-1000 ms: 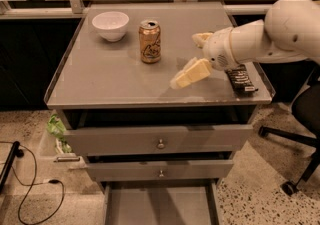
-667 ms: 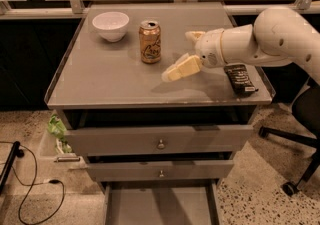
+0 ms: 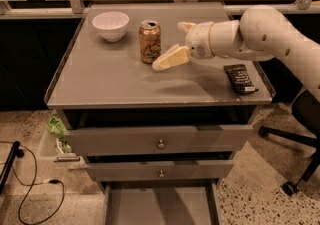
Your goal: Place orange can into bottom drawer
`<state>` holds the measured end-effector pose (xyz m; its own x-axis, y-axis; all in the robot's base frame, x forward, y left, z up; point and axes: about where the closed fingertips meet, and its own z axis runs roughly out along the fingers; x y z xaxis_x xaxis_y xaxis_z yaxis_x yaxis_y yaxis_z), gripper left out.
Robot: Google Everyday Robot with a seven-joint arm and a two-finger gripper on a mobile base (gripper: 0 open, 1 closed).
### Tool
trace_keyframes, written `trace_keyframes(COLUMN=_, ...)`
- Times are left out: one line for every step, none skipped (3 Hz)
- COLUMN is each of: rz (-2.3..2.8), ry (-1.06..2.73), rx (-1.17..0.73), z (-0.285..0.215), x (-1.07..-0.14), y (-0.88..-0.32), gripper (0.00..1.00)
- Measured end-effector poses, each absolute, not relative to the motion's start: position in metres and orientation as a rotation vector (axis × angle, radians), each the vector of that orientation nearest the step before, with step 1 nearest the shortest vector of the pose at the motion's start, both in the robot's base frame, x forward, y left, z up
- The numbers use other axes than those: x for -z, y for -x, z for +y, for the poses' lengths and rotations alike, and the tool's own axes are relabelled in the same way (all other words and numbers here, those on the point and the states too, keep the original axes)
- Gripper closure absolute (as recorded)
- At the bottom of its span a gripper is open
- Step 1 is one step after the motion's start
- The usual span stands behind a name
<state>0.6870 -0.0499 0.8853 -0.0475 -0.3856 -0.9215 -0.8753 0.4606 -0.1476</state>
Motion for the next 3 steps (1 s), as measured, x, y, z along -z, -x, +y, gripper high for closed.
trace_keyframes(rz=1.661, ry=1.137, rx=-0.572, z=-0.038, x=-0.868, y=-0.707, gripper=0.0)
trace_keyframes(rz=1.645, ry=1.176, rx=-0.593, z=-0.02, x=-0.864, y=-0.722, gripper=0.0)
trace_keyframes(rz=1.621, ry=1.203, rx=-0.622, z=-0.004, x=-0.866, y=-0.729, gripper=0.0)
